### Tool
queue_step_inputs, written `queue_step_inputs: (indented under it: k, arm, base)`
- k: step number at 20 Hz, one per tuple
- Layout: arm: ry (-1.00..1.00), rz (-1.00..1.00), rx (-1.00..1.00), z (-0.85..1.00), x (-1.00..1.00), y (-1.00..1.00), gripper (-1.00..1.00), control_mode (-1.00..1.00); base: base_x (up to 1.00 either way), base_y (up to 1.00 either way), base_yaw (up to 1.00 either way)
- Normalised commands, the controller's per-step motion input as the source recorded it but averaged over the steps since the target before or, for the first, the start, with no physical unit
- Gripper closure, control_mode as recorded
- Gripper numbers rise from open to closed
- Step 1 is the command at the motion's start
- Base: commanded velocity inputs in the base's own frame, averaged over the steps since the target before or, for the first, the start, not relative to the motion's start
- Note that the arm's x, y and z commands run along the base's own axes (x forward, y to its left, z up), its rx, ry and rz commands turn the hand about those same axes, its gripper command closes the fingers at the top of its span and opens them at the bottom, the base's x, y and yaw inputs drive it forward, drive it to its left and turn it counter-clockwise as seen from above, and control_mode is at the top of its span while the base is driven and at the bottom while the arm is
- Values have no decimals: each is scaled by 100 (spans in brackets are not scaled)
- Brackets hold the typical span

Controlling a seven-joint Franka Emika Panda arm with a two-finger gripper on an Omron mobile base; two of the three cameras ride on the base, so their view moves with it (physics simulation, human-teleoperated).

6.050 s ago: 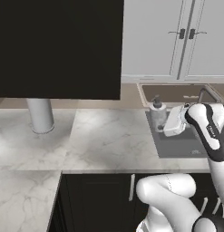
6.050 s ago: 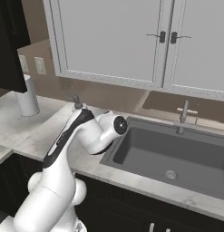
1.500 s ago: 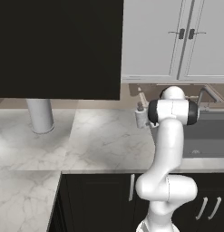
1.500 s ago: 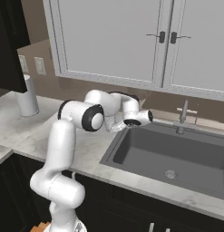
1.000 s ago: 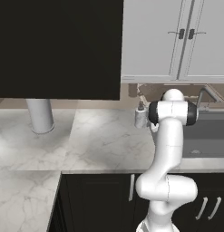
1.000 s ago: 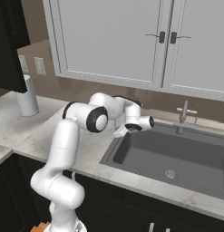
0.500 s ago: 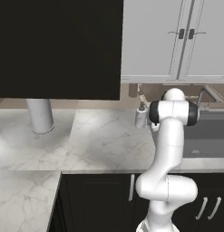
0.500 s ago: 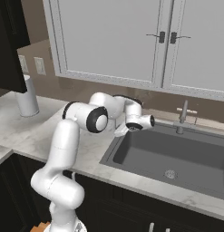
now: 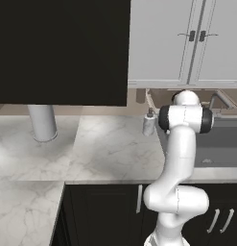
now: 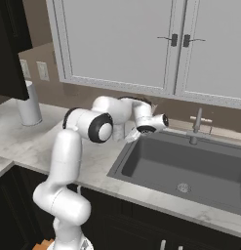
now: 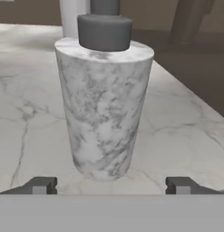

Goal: Locate and retrieve the dish brush and soap dispenser from the cabinet. Place them next to the sink.

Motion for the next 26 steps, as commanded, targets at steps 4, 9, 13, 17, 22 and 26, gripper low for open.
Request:
queue_step_inputs:
  k: [4,9,13,17,22,26]
  arm:
    - [28,-3,-14,20,-9,-19,-100,-100]
    - [27,-10,-8,27,-21,-10,-100,-100]
    - [24,-17,0,34,-31,-10,-100,-100]
    - [25,-18,0,14,-32,-4,-100,-100]
    - [6,-3,1,2,2,-4,-100,-100]
    - [1,-1,-13,31,-27,22,-100,-100]
  base:
    - [0,0,0]
    - [0,0,0]
    - [0,0,0]
    - [0,0,0]
    - [0,0,0]
    - [0,0,0]
